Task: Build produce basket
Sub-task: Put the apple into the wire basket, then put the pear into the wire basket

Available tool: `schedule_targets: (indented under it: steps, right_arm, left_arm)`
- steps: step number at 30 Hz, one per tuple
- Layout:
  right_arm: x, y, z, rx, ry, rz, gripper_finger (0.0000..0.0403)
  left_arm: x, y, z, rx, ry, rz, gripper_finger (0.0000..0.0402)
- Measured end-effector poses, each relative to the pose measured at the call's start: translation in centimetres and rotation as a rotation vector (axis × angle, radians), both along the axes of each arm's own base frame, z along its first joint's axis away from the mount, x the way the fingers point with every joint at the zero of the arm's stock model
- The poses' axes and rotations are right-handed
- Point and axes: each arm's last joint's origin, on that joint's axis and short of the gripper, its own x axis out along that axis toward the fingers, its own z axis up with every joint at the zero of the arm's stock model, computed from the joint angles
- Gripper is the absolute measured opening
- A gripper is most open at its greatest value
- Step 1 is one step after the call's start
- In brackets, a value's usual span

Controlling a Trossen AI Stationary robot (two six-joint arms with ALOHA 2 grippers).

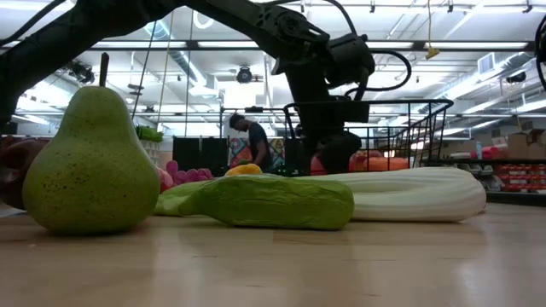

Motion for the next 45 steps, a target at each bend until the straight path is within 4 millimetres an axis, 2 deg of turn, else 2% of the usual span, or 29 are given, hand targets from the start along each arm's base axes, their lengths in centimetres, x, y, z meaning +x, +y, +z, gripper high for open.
schedule_targets:
  steps: [2,14,20,26,35,40,45]
  right_arm:
    - [0.0,0.0,0.0,0.000,0.000,0.000,0.0247]
    - [0.0,0.0,0.0,0.000,0.000,0.000,0.0247]
    - [0.0,0.0,0.0,-0.002,0.002,0.000,0.0247]
    - [0.0,0.0,-0.1,-0.006,0.005,-0.002,0.0247]
    - [0.1,0.1,-0.1,-0.004,0.007,-0.001,0.0247]
    - [0.1,0.1,-0.2,0.009,0.012,0.002,0.0247]
    - [-0.1,0.3,-0.2,0.014,0.015,0.020,0.0247]
  left_arm:
    - [0.0,0.0,0.0,0.002,0.010,-0.021,0.0395]
    - [-0.1,-0.2,0.1,-0.032,0.007,-0.033,0.0399]
    - [-0.2,-1.1,1.2,-0.009,0.018,-0.095,0.0399]
    - [-0.3,-2.1,5.0,0.018,-0.035,-0.132,0.0399]
    - [-0.5,-5.3,13.0,0.053,-0.133,-0.226,0.0398]
    - [-2.4,-6.9,15.5,0.108,-0.135,-0.224,0.0398]
    - [-4.7,-6.7,16.4,0.110,-0.033,-0.125,0.0398]
